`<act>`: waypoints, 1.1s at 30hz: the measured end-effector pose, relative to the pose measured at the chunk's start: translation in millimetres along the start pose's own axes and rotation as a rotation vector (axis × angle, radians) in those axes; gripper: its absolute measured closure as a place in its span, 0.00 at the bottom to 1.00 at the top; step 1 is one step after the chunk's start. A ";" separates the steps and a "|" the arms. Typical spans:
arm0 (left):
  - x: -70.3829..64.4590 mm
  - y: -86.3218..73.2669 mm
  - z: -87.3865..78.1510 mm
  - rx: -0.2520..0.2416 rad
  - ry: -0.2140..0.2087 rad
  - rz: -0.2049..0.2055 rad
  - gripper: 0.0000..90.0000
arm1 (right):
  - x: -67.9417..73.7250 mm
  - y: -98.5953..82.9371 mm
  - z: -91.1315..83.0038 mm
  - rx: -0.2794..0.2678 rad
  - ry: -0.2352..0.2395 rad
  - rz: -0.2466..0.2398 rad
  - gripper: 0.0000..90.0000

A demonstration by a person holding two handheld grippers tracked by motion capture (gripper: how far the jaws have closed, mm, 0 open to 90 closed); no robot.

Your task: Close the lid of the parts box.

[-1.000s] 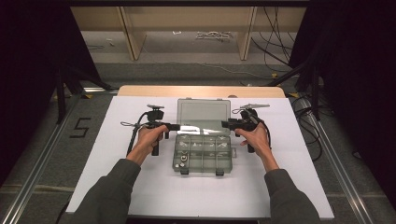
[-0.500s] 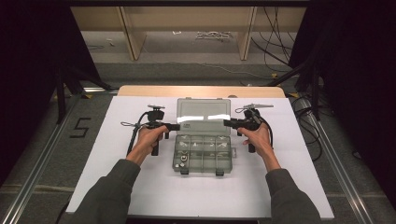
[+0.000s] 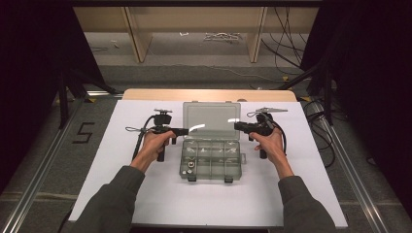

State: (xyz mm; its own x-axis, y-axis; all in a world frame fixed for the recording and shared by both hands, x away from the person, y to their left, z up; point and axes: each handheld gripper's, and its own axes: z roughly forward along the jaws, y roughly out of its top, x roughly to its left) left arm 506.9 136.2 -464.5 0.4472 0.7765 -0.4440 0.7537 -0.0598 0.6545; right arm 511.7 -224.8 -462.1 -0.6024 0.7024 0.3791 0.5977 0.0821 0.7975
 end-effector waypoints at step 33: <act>-8.1 32.2 -21.8 -0.167 -0.012 0.062 0.56 | 4.5 0.9 -8.8 -0.016 0.000 -0.026 0.92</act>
State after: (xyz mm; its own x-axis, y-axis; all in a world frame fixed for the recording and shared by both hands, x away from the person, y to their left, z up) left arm 517.0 141.7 -426.5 0.4970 0.7671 -0.4058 0.6339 -0.0016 0.7734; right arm 504.9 -227.8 -455.5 -0.6178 0.7002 0.3579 0.5732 0.0895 0.8145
